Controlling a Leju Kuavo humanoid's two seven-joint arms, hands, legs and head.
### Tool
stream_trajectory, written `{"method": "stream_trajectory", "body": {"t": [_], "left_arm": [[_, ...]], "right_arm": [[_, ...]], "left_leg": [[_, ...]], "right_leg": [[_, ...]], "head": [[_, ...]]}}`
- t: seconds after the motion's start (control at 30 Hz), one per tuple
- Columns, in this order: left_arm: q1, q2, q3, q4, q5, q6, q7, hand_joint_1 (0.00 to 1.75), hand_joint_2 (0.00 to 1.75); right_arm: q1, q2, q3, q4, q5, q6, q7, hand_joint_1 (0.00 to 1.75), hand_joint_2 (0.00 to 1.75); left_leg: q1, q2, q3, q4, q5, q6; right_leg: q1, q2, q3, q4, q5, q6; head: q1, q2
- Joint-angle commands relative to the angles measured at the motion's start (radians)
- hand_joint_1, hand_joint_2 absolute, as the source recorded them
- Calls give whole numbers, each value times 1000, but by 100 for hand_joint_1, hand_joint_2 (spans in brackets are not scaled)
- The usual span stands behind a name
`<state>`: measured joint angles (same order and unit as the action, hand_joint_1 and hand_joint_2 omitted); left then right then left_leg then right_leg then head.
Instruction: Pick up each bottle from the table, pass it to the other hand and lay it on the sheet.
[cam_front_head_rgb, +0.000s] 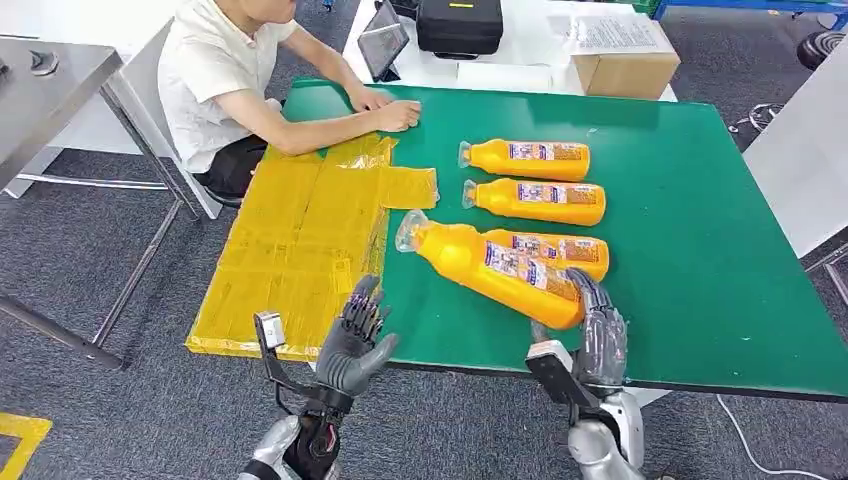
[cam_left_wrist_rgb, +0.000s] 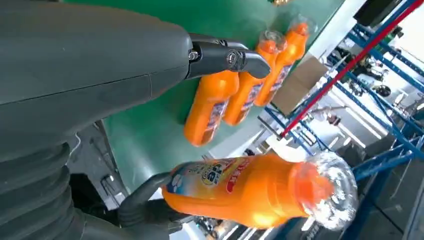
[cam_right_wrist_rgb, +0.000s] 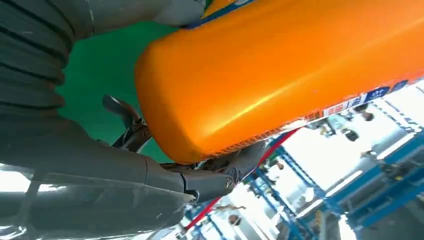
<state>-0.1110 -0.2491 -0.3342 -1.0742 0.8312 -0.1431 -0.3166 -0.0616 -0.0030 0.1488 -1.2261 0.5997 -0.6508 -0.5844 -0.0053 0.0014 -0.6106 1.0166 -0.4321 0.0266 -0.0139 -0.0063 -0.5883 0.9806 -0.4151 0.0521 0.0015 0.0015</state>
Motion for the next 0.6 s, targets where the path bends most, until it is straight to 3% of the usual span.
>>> {"method": "stream_trajectory", "body": {"t": [0.03, 0.17, 0.3, 0.6], "left_arm": [[-28, 10, 14, -40, -6, -125, -35, 0, 175], [-15, 1, -9, -124, -59, -135, -40, 0, 175], [-52, 19, -28, -51, -56, -146, -60, 0, 175], [-63, 11, -32, -27, -45, -171, -83, 0, 175]], "right_arm": [[-17, 29, 71, -61, -42, 86, -22, 169, 175], [-14, 63, 126, -26, -38, 134, -26, 171, 175], [-26, 88, 197, 7, -52, 163, -43, 171, 175], [-39, 69, 325, -13, -66, 238, -53, 168, 175]], "left_leg": [[1, 2, 5, -1, -2, -3], [1, 2, 1, 1, -2, -2], [1, 2, 2, -1, -1, -2], [1, 1, 3, -1, -1, -2]], "right_leg": [[1, 2, 4, 0, -2, -3], [1, 3, 1, 1, -1, -2], [1, 2, 1, 0, 0, -2], [1, 2, 2, -1, -1, -2]], "head": [[0, 0], [0, 0], [0, 0], [0, 0]]}}
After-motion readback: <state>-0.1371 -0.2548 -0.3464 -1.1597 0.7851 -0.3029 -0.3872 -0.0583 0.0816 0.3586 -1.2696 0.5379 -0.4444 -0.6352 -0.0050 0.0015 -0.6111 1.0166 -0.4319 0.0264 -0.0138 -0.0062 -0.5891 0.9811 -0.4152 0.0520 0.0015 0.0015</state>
